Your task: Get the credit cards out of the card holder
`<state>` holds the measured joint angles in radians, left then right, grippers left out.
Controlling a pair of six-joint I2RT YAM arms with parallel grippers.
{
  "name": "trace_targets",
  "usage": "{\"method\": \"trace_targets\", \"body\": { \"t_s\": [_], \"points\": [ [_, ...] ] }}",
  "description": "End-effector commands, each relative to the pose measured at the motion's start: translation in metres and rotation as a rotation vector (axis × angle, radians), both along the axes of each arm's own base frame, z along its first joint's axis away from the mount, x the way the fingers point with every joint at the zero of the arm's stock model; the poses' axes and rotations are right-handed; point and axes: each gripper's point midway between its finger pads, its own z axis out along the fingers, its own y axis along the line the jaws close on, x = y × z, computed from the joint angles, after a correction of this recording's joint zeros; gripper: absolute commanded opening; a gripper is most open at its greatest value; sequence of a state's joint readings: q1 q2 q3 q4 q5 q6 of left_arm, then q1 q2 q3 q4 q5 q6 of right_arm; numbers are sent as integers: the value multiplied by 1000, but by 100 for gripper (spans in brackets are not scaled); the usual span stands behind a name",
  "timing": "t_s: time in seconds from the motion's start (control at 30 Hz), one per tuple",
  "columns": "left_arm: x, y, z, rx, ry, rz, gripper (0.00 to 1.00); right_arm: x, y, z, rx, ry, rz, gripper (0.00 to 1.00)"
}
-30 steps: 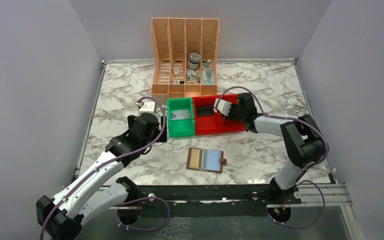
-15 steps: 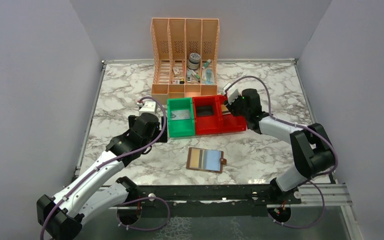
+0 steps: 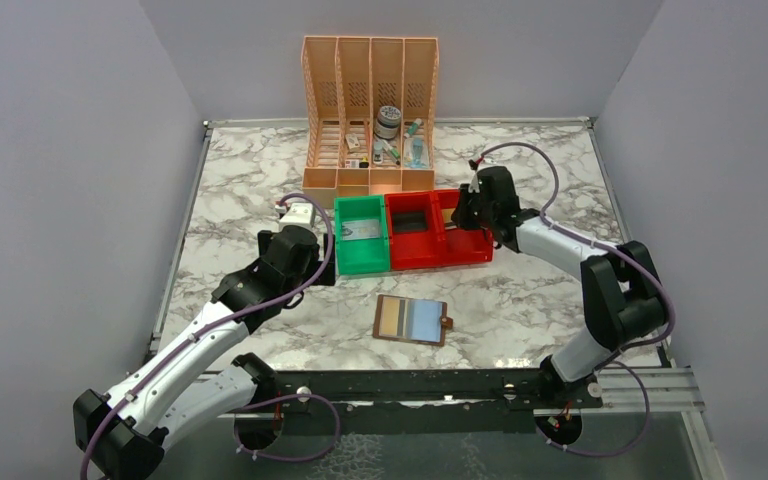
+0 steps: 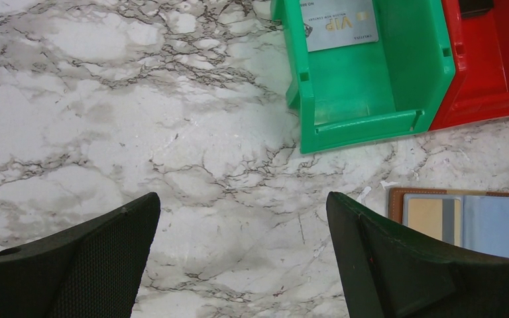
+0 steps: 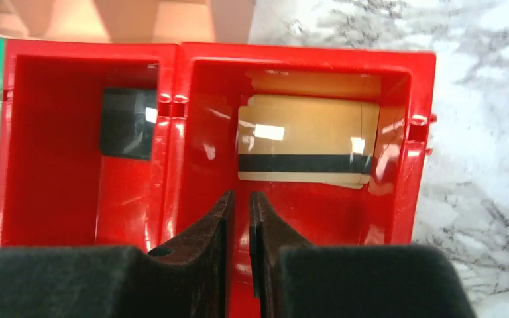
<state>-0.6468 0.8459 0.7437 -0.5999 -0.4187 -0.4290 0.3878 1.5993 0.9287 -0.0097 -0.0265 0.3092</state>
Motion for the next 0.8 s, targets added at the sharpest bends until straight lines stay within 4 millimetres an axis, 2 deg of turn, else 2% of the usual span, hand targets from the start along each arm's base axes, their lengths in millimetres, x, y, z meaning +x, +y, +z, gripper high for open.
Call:
{"method": "trace_targets", "body": {
  "t_s": [0.0, 0.1, 0.5, 0.77],
  "points": [
    [1, -4, -1, -7, 2, -27, 99, -4, -12, -22, -36, 139, -109, 13],
    [1, -5, -3, -5, 9, -32, 99, -6, -13, -35, -64, 176, -100, 11],
    [1, -4, -3, -2, 7, -28, 99, 6, -4, -52, -90, 228, -62, 11],
    [1, -4, -3, -1, 9, -29, 99, 5, -2, -52, -78, 235, -62, 11]
  ]
}}
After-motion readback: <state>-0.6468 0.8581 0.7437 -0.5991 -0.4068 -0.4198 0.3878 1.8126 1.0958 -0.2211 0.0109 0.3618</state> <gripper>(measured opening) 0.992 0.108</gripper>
